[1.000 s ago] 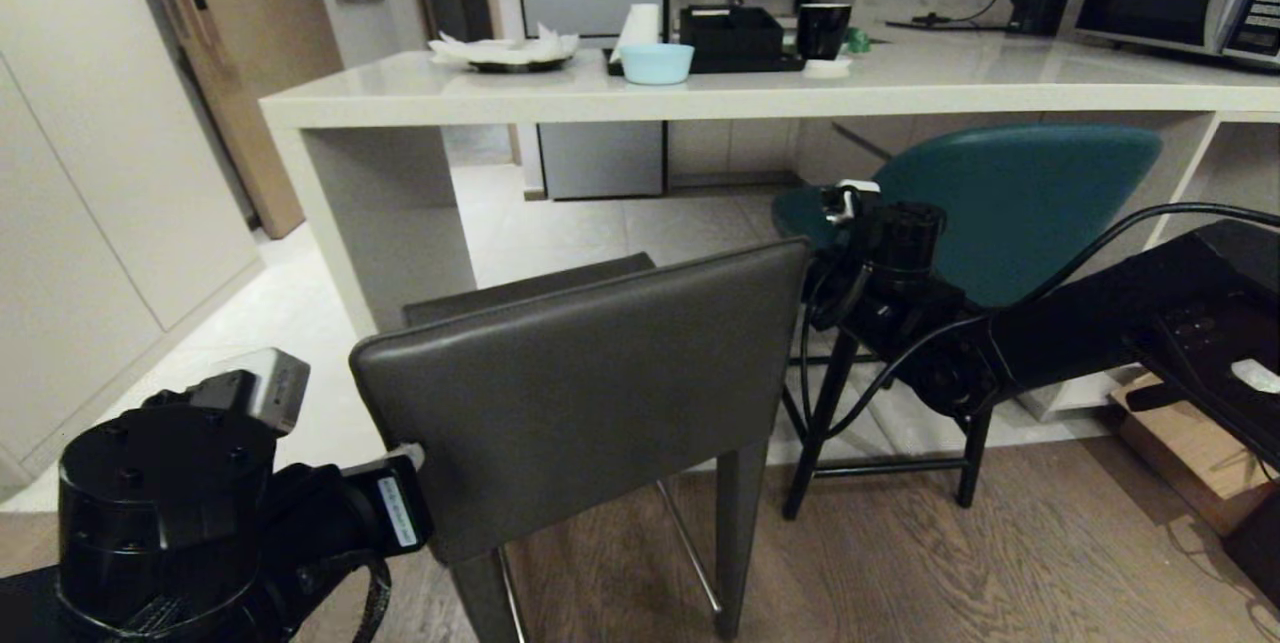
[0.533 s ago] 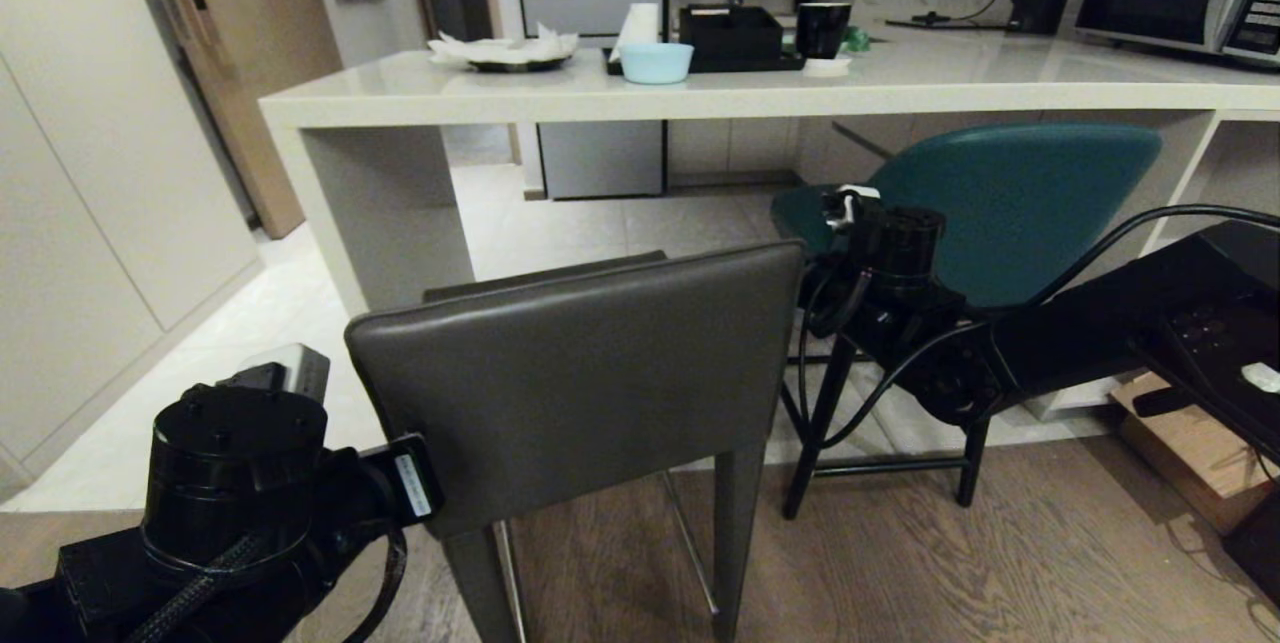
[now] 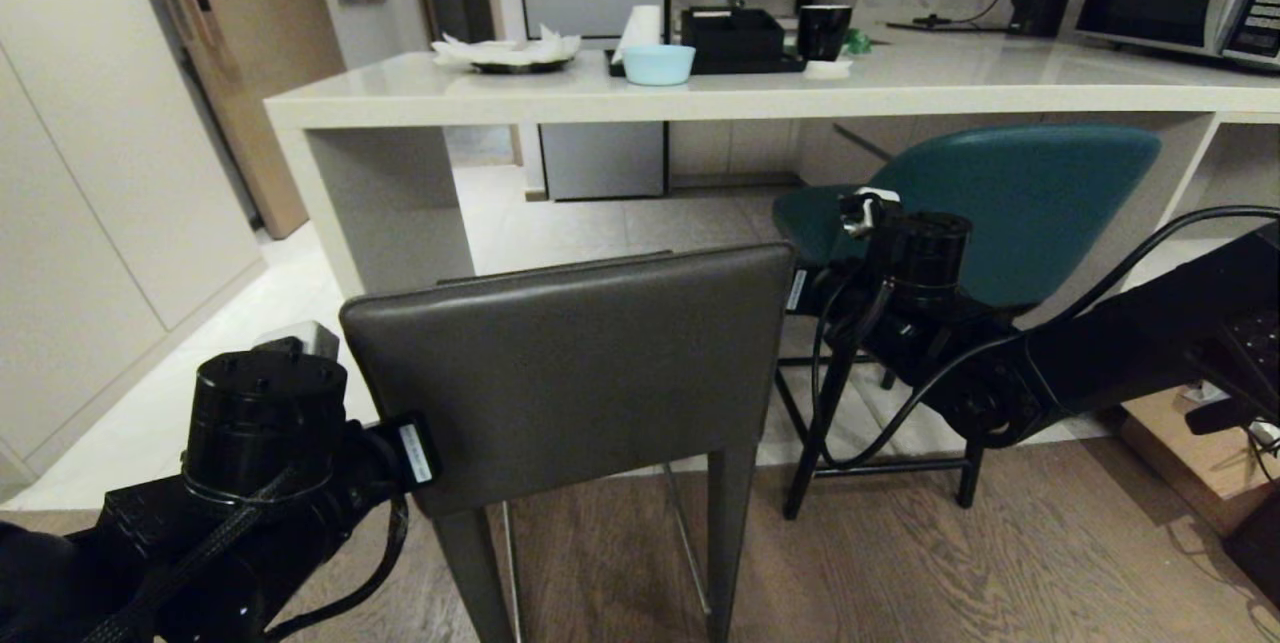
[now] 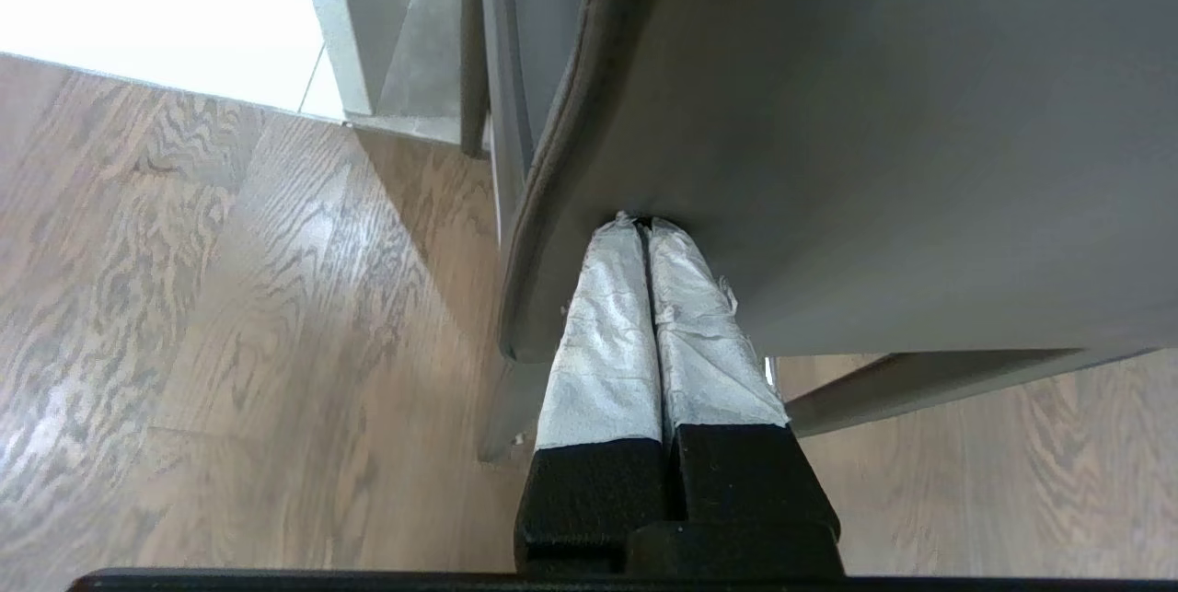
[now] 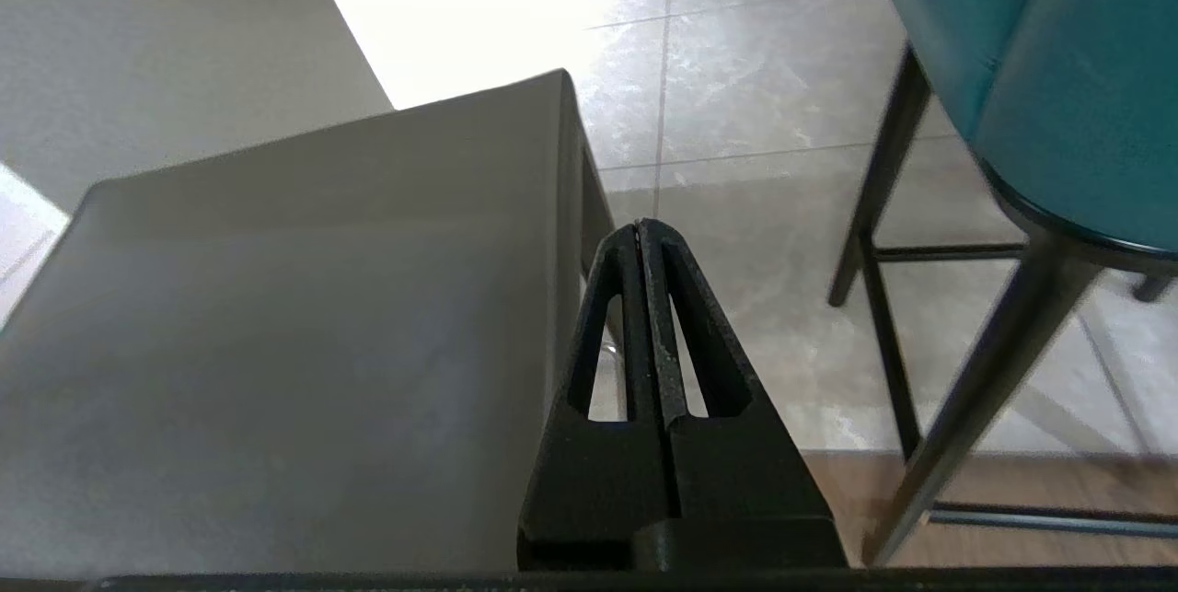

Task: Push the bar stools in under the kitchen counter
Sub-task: Push the gray chair back under the dining table

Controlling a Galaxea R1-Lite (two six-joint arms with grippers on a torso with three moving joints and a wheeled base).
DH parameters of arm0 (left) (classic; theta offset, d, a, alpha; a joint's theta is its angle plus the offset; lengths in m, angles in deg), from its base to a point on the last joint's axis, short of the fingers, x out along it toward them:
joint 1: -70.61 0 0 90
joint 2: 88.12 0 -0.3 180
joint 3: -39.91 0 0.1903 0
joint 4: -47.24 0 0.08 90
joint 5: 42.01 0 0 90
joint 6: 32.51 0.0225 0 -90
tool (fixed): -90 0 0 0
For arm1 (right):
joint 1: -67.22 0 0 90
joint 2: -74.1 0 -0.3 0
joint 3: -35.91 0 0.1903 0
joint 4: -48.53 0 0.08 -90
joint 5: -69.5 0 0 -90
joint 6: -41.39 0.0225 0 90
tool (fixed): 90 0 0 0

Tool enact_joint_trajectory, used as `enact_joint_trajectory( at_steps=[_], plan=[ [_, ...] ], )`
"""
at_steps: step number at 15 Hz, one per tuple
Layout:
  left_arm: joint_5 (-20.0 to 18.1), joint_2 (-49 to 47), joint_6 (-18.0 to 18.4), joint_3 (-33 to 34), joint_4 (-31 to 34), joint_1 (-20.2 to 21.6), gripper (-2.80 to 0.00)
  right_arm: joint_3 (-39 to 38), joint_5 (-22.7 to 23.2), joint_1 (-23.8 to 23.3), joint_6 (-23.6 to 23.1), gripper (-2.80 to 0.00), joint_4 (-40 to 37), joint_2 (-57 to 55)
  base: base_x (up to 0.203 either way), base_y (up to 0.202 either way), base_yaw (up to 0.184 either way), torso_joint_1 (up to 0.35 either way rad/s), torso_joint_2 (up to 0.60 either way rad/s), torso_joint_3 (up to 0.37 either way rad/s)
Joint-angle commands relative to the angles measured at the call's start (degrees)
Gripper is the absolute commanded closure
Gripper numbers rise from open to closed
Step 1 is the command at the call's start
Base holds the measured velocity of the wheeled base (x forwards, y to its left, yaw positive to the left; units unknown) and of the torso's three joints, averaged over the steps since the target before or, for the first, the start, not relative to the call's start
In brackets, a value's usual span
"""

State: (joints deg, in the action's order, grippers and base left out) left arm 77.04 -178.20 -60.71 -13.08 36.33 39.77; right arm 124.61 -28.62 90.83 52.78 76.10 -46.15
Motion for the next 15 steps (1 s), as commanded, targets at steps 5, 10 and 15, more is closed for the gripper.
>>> enact_joint_trajectory(
  at_steps=[5,10,15],
  plan=[
    [-0.39,-4.58,1.4,-3.34,-1.24,1.1,0.0,-1.34,0.03,0.03,0.04,0.0,0.48,0.89,0.0,0.0,0.0,0.0,0.0,0.0],
    [-1.08,-5.26,2.01,-3.07,-3.65,2.83,0.0,-1.43,0.03,0.03,0.04,0.0,0.48,0.81,0.0,0.0,0.0,0.0,0.0,0.0],
    [-4.73,-5.42,5.53,-4.69,-3.78,9.24,0.0,-1.78,0.12,0.84,-0.05,0.0,0.48,0.89,0.0,0.0,0.0,0.0,0.0,0.0]
  ],
)
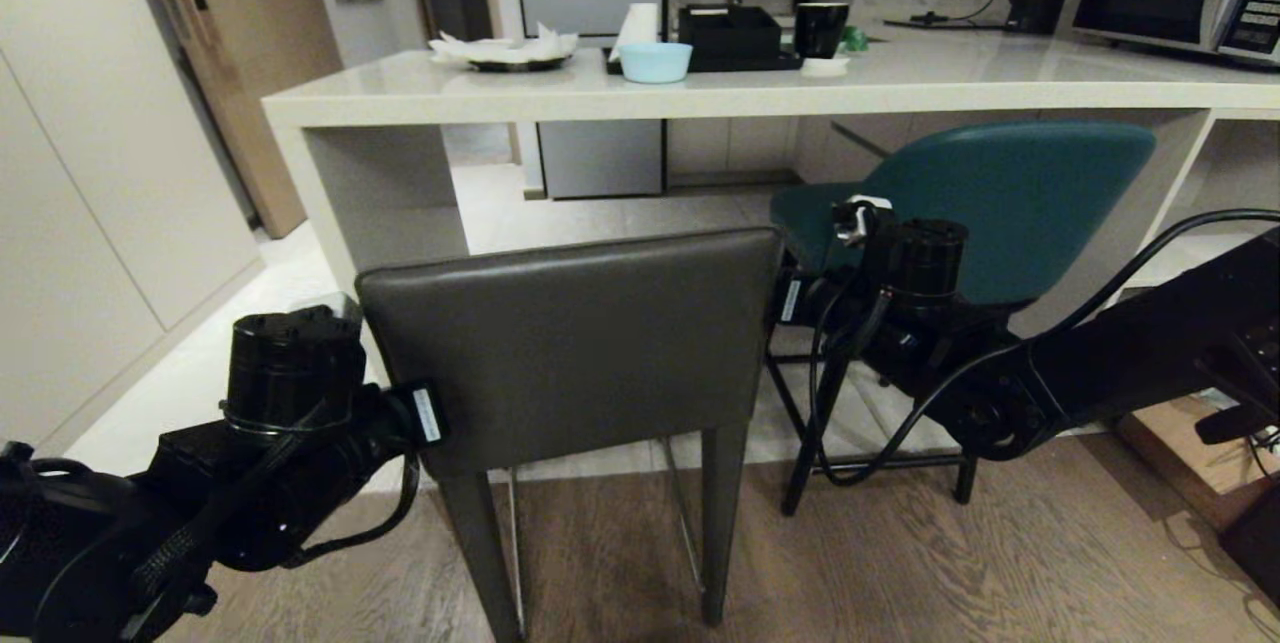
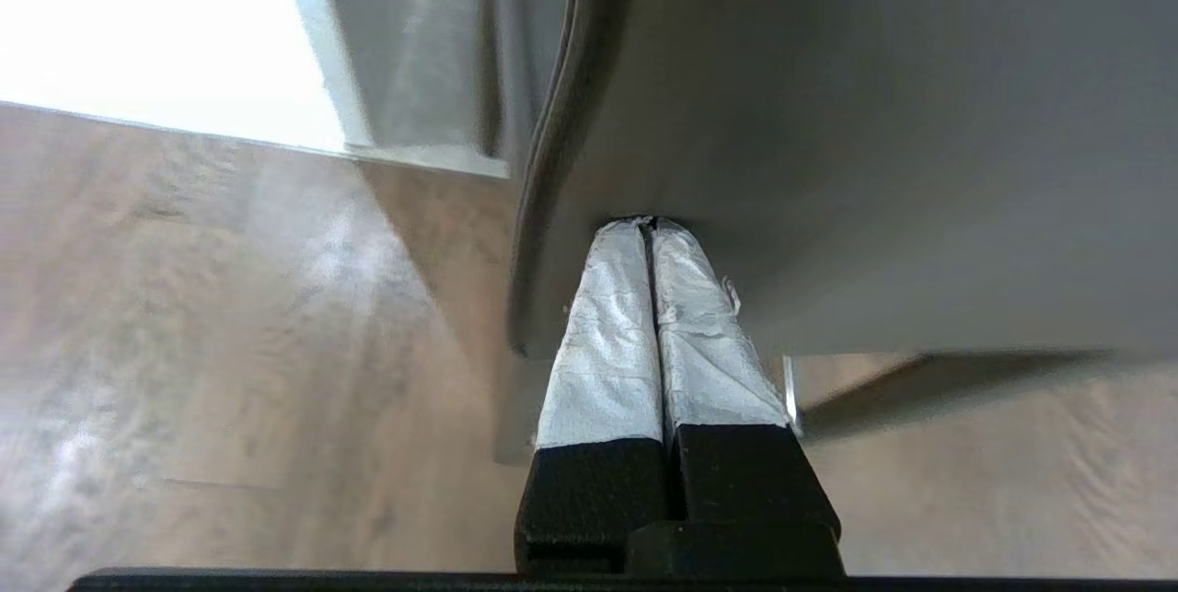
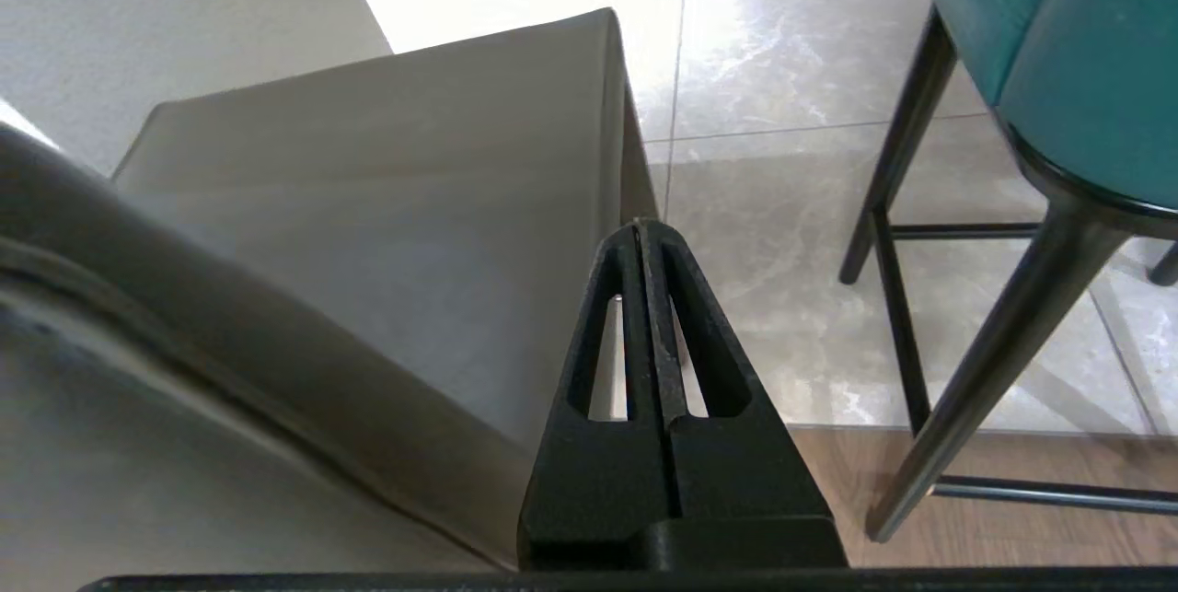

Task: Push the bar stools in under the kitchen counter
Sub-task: Push the gray chair back under the dining table

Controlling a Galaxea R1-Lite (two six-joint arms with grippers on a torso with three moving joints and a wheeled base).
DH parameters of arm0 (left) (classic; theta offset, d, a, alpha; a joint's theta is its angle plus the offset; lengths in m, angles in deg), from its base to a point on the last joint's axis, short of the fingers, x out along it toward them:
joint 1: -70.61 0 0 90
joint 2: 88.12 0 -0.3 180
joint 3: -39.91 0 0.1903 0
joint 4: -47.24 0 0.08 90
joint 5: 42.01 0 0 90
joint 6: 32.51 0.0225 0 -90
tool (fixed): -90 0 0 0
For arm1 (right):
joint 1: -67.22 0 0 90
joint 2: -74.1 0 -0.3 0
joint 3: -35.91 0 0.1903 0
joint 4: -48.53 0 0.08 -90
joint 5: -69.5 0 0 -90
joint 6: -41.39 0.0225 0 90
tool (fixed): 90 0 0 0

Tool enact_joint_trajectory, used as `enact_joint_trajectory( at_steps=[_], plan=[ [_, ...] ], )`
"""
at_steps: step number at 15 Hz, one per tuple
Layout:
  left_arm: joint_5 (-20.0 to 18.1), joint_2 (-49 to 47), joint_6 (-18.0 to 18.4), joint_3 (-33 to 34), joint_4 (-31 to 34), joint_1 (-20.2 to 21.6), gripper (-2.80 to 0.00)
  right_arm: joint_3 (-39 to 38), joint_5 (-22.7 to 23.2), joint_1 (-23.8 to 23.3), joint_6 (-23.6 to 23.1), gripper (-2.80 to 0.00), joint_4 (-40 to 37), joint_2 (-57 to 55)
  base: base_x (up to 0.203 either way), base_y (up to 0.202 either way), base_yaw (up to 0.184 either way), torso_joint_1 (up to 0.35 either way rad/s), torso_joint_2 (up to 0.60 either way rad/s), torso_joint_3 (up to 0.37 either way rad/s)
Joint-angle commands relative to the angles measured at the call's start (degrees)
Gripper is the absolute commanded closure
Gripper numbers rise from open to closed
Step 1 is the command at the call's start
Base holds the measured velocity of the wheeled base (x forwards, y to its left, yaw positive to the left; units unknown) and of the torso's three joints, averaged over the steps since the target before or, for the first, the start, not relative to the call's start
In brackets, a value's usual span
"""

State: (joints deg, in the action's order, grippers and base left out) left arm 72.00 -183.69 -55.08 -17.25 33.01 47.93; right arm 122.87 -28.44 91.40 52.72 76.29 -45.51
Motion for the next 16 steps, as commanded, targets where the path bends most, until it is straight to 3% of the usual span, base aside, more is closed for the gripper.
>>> enact_joint_trajectory(
  at_steps=[1,4,8,11,16],
  plan=[
    [-0.38,-0.5,0.6,-1.53,-0.46,1.87,0.0,-0.12,-0.15,0.6,0.01,0.0,0.29,0.34,0.0,0.0,0.0,0.0,0.0,0.0],
    [-1.14,-3.19,3.28,-5.04,-0.46,2.37,0.0,-2.45,-0.15,1.13,0.09,0.0,0.55,1.75,0.0,0.0,0.0,0.0,0.0,0.0],
    [-1.26,-6.17,3.68,-6.45,-1.68,2.48,0.0,-8.66,-0.15,1.67,0.01,0.0,4.39,4.43,0.0,0.0,0.0,0.0,0.0,0.0],
    [-2.17,-4.68,3.94,-2.09,-6.87,1.47,0.0,-12.94,-0.47,2.59,0.07,0.0,6.12,7.91,0.0,0.0,0.0,0.0,0.0,0.0],
    [-2.9,6.47,5.38,7.83,-10.66,0.58,0.0,-23.96,-3.81,3.42,-0.43,0.0,5.72,18.39,0.0,0.0,0.0,0.0,0.0,0.0]
  ],
)
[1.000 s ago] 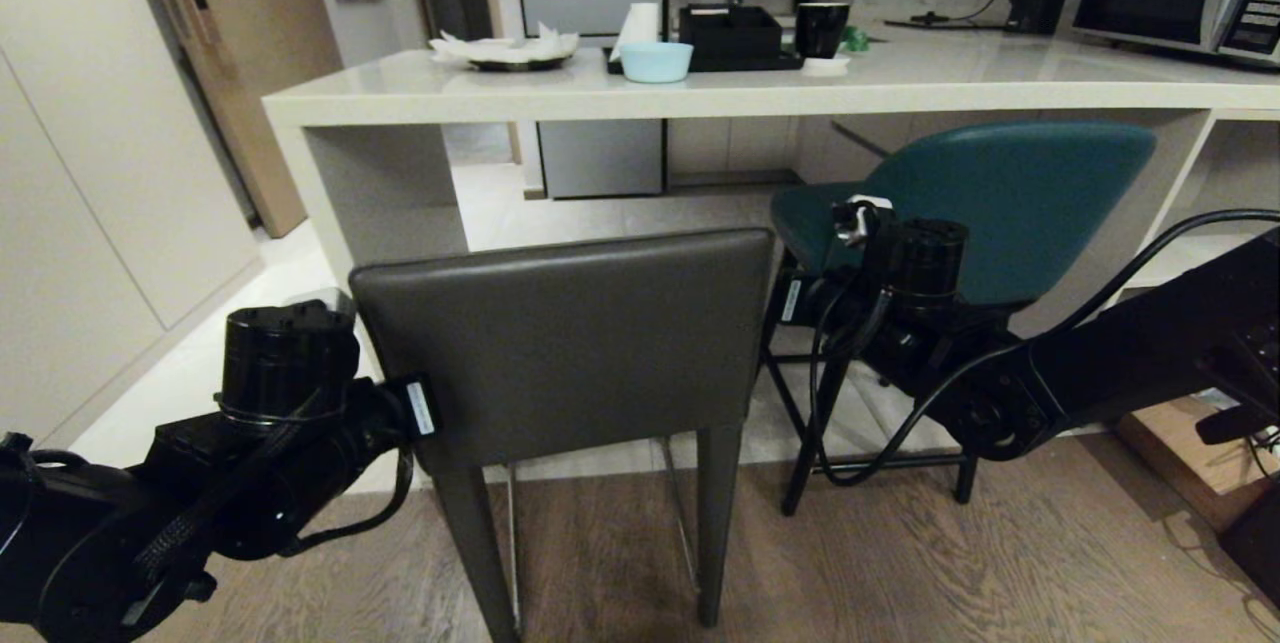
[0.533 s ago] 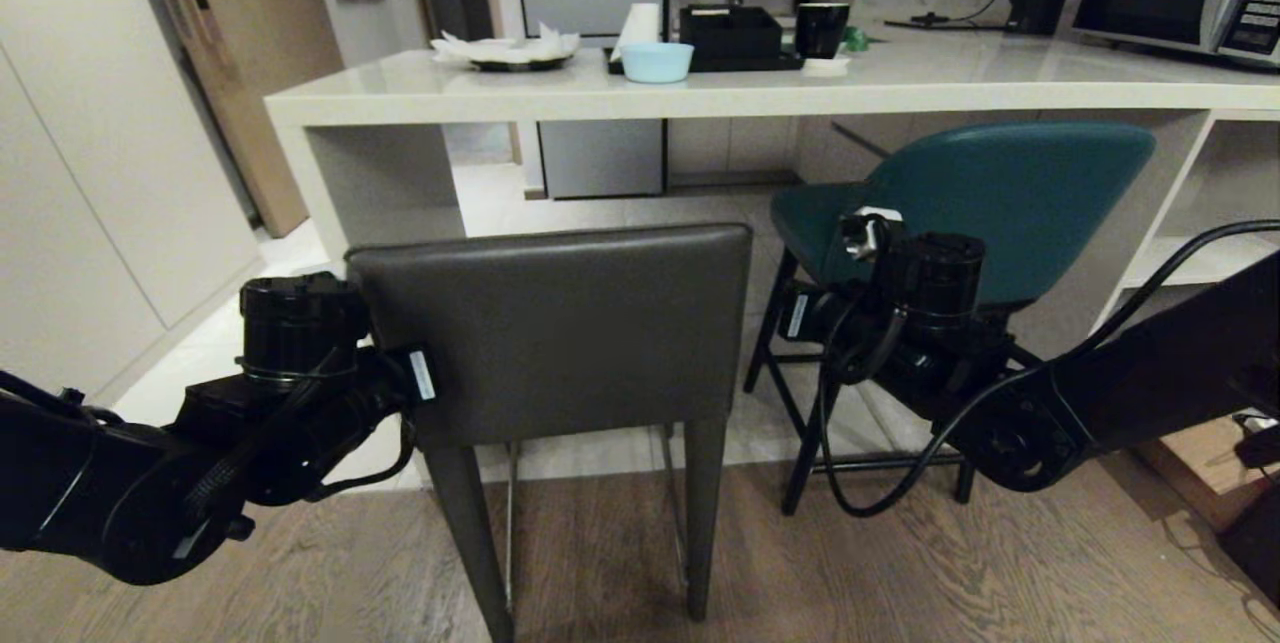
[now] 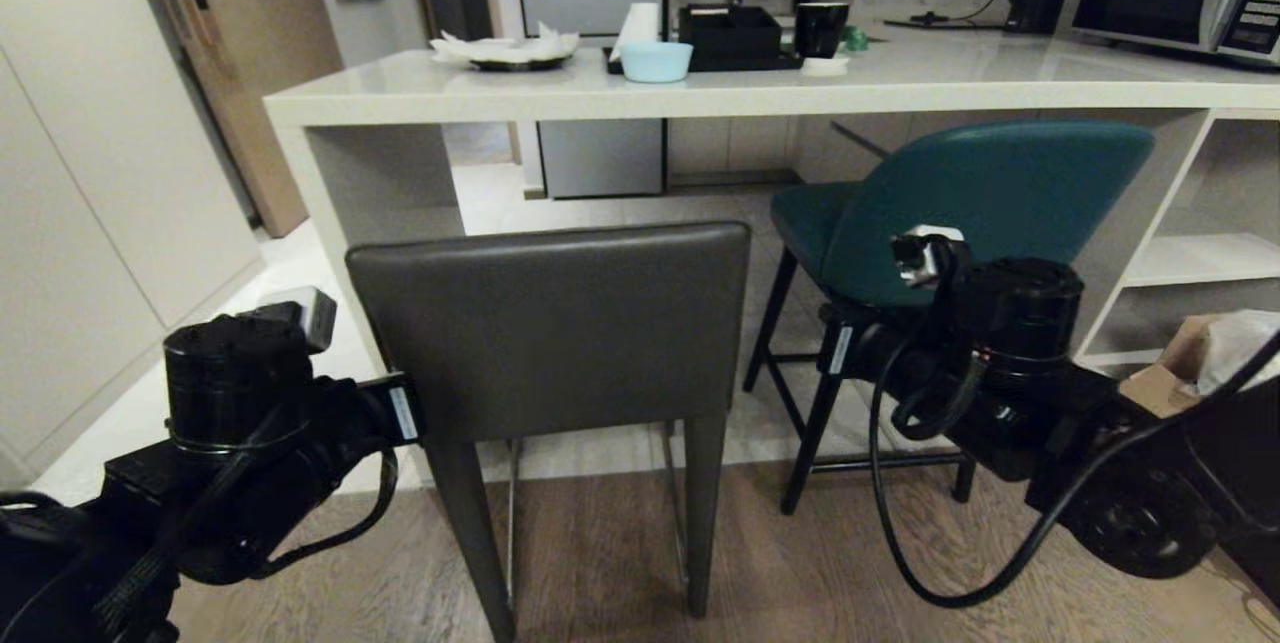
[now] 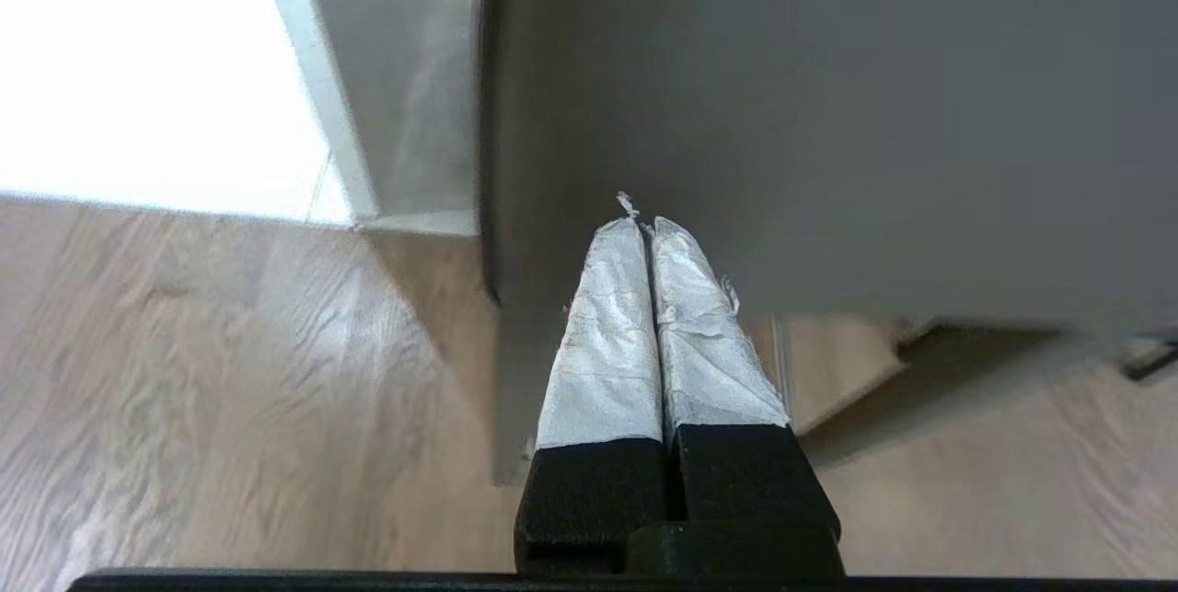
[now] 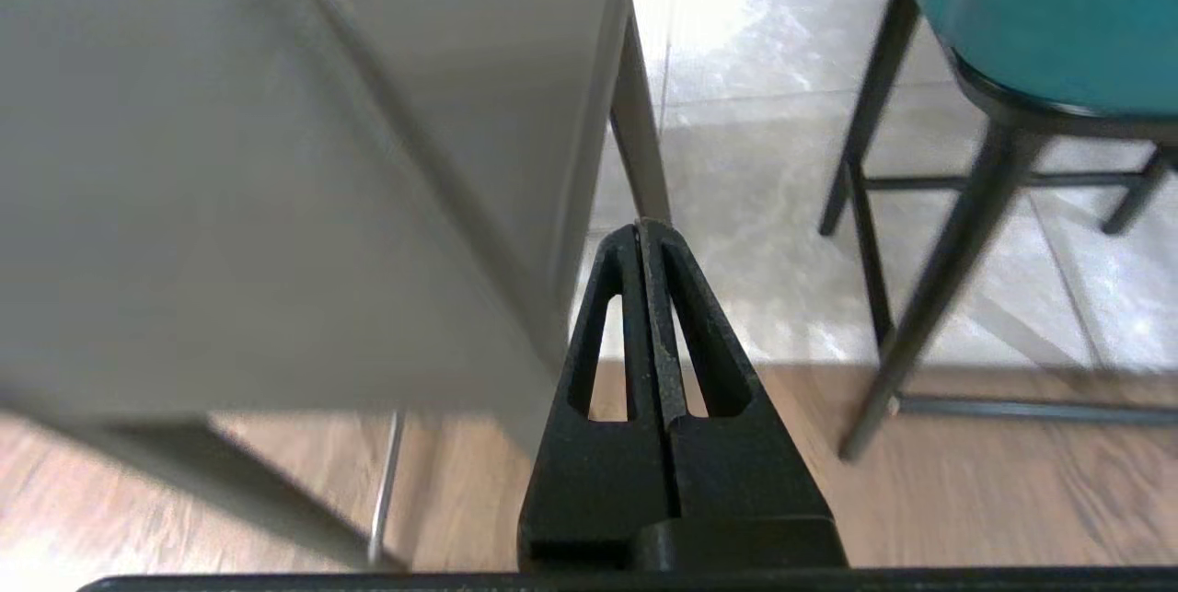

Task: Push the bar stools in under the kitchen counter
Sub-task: Push the gray chair back under the dining table

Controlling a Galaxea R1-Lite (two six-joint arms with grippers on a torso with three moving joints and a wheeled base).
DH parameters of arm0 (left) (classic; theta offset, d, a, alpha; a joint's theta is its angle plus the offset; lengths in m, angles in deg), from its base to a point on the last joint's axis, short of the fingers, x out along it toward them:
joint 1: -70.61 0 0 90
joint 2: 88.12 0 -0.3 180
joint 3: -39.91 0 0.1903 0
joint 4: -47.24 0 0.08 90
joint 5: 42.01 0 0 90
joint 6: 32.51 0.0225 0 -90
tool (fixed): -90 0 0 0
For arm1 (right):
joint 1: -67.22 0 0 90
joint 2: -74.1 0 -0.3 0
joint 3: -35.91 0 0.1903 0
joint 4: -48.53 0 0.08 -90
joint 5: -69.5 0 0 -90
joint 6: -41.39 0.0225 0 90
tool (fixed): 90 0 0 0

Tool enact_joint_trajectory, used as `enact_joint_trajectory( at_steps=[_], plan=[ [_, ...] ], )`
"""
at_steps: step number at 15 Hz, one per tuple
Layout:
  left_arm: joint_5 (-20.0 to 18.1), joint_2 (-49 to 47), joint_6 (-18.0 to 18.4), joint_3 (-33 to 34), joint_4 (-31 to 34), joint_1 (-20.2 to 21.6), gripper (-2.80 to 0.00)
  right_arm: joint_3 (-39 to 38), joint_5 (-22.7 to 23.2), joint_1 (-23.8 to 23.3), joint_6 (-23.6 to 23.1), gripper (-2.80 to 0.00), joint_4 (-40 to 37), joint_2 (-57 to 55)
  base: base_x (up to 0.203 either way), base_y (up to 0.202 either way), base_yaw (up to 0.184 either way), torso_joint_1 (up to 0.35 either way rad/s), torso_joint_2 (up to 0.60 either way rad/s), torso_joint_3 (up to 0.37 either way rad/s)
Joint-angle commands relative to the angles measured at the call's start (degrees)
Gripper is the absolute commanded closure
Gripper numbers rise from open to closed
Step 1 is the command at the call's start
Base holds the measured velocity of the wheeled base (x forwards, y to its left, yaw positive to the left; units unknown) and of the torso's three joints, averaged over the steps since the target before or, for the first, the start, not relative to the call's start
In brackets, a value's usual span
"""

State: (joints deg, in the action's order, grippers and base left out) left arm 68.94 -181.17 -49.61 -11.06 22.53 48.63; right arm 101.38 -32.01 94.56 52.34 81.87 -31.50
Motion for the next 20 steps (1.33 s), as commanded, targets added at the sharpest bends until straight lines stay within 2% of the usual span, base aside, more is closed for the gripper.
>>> enact_joint_trajectory(
  at_steps=[1,5,7,13,20],
  plan=[
    [0.07,4.5,0.11,2.67,-0.58,-0.05,0.0,-3.2,-0.32,1.52,-0.6,0.0,-0.66,5.23,0.0,0.0,0.0,0.0,0.0,0.0],
    [-0.69,4.32,1.49,2.81,-0.7,-0.26,0.0,-3.6,-0.31,12.94,-1.35,0.0,-4.22,6.57,0.0,0.0,0.0,0.0,0.0,0.0],
    [-2.71,4.45,1.55,2.39,-0.79,-0.09,0.0,-2.55,-0.15,15.97,-1.44,0.0,-4.8,4.46,0.0,0.0,0.0,0.0,0.0,0.0],
    [-3.12,0.46,4.25,1.47,-2.58,-0.09,0.0,8.29,-2.63,14.09,-1.14,0.0,-4.36,-7.28,0.0,0.0,0.0,0.0,0.0,0.0],
    [-3.19,-3.64,4.86,-1.74,-2.56,0.09,0.0,10.76,-3.73,12.65,-1.31,0.0,-3.36,-10.85,0.0,0.0,0.0,0.0,0.0,0.0]
  ],
)
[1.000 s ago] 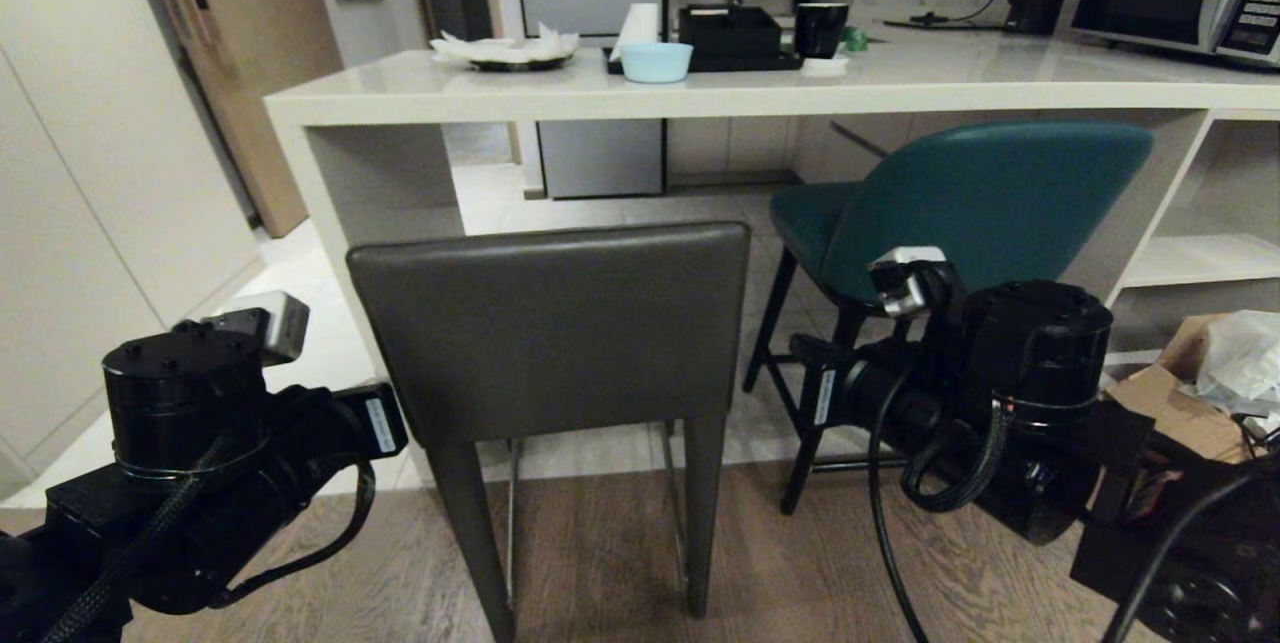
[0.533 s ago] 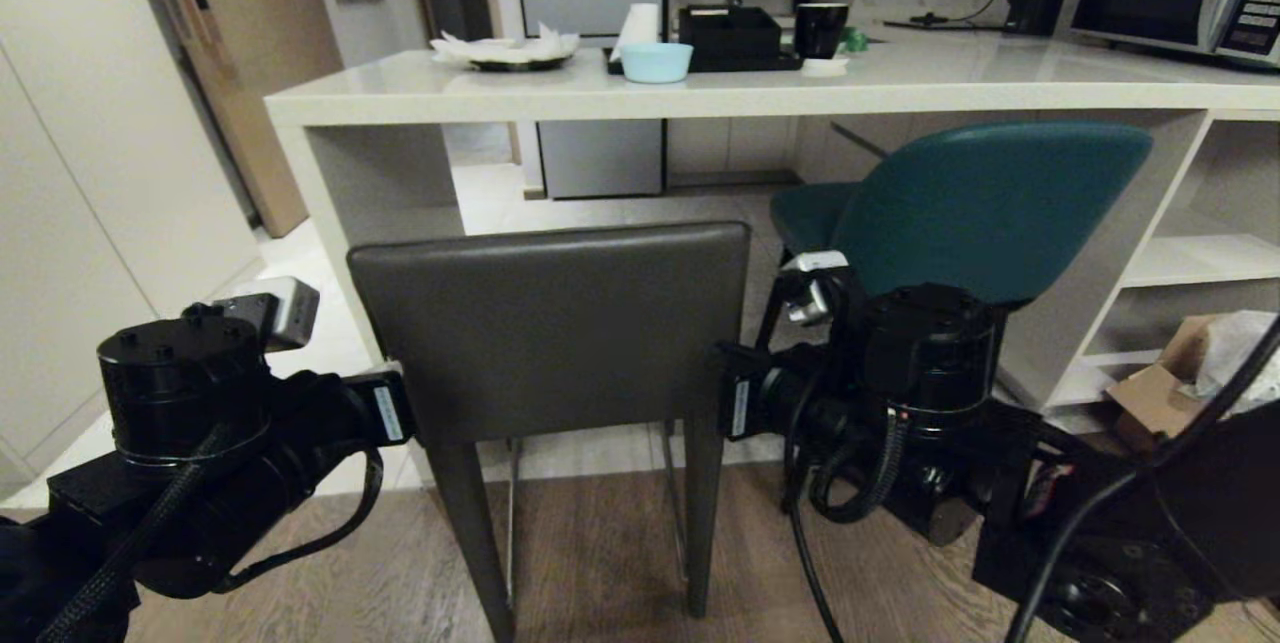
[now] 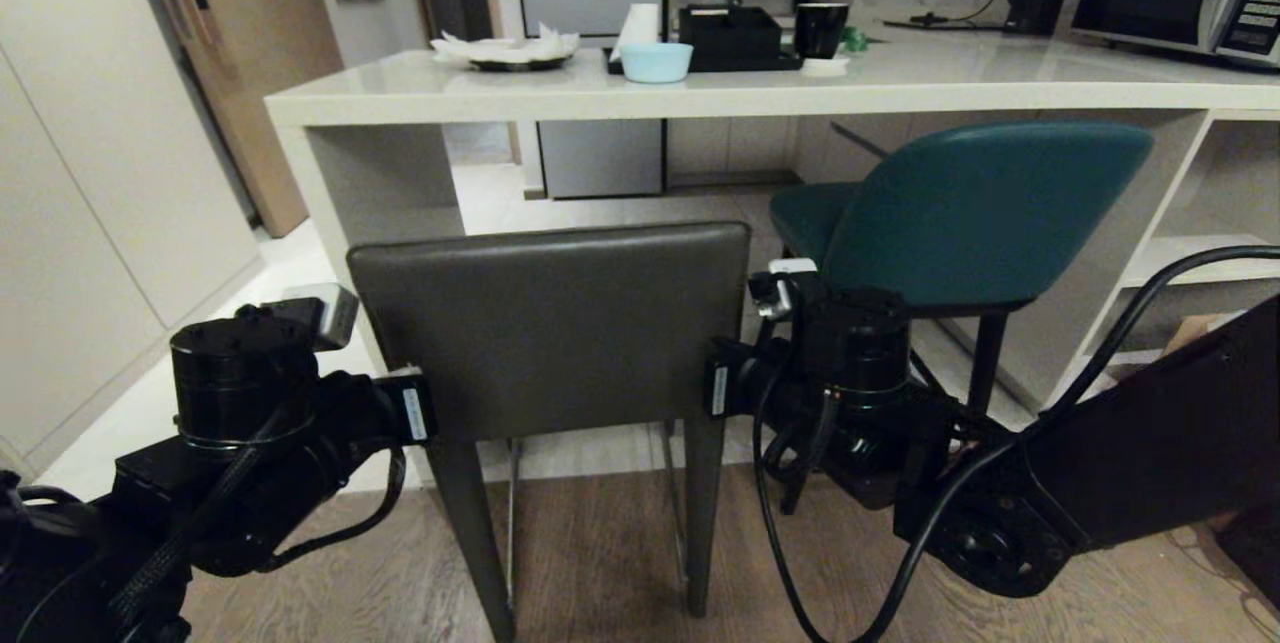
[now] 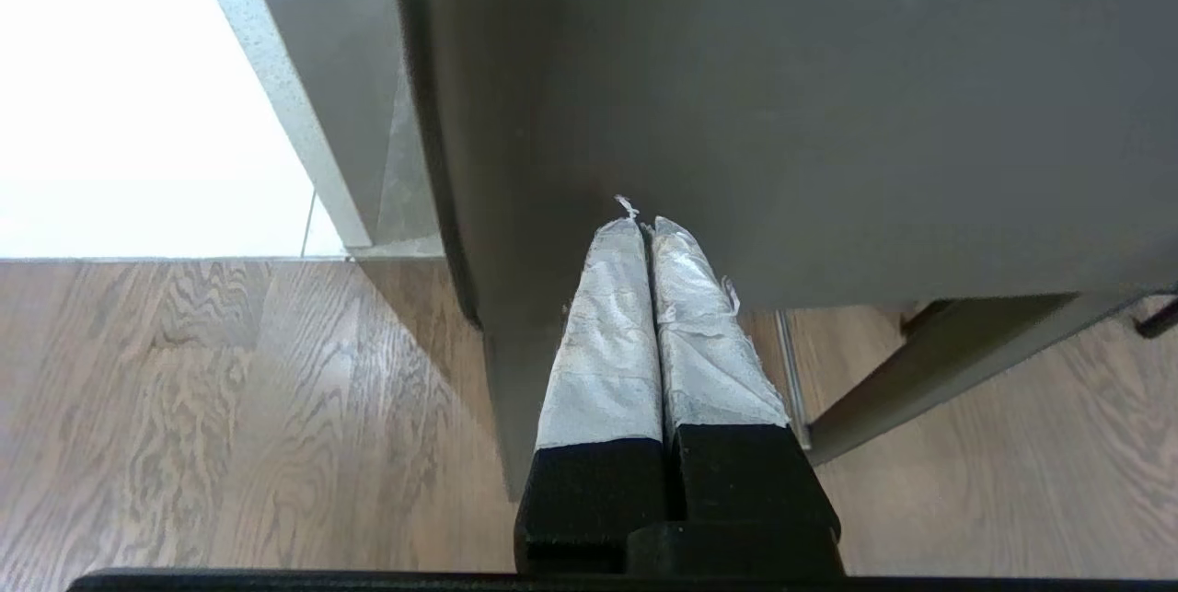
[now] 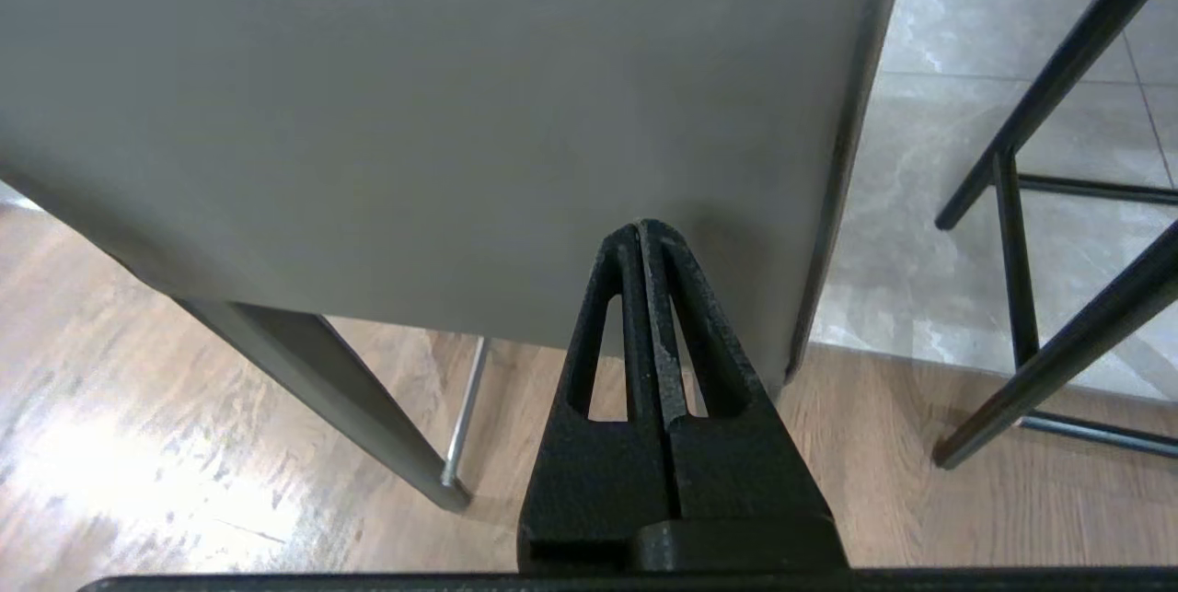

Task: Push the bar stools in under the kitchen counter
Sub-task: Push the gray chair back under the dining table

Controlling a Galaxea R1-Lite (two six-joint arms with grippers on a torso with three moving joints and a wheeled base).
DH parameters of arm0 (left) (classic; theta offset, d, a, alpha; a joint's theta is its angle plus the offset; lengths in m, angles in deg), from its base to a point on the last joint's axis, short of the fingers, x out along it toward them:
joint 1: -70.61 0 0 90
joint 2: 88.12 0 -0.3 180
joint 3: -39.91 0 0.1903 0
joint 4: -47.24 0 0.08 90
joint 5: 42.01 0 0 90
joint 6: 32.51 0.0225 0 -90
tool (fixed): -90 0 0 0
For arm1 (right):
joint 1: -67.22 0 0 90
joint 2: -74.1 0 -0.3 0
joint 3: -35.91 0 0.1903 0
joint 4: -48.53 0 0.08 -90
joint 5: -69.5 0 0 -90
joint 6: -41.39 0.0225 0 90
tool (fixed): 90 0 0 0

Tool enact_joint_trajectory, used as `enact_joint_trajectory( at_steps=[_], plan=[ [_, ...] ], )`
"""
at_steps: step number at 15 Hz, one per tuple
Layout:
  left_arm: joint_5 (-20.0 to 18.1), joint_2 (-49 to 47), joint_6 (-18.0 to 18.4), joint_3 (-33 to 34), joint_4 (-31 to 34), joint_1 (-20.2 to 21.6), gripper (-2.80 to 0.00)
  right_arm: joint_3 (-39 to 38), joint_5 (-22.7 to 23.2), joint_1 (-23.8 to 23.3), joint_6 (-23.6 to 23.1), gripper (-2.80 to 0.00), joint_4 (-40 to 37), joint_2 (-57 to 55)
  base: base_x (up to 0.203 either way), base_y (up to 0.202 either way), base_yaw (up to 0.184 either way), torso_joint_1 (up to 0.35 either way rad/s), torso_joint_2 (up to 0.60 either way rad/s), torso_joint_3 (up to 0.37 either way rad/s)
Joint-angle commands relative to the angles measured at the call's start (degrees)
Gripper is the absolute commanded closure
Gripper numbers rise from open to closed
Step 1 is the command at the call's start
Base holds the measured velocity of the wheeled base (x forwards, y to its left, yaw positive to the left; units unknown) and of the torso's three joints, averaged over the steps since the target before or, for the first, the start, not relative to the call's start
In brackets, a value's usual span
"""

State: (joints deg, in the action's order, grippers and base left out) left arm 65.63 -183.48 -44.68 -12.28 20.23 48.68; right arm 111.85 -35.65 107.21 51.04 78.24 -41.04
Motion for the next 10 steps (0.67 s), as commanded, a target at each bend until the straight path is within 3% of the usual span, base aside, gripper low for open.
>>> enact_joint_trajectory(
  at_steps=[1,3,10],
  plan=[
    [0.12,-1.85,-0.04,-0.82,-0.25,-0.03,0.0,1.07,-0.21,0.01,-0.06,0.0,0.27,-1.88,0.0,0.0,0.0,0.0,0.0,0.0],
    [0.12,-2.64,0.53,-0.97,-0.28,-0.01,0.0,1.48,-0.23,0.01,-0.15,0.0,0.26,-2.29,0.067,0.0,0.0,0.001,0.0,0.002],
    [0.2,-2.74,0.66,-0.71,-0.33,0.13,0.0,0.69,-0.32,0.08,-0.15,0.0,0.27,-1.76,0.191,0.0,0.002,0.002,0.0,0.002]
  ],
)
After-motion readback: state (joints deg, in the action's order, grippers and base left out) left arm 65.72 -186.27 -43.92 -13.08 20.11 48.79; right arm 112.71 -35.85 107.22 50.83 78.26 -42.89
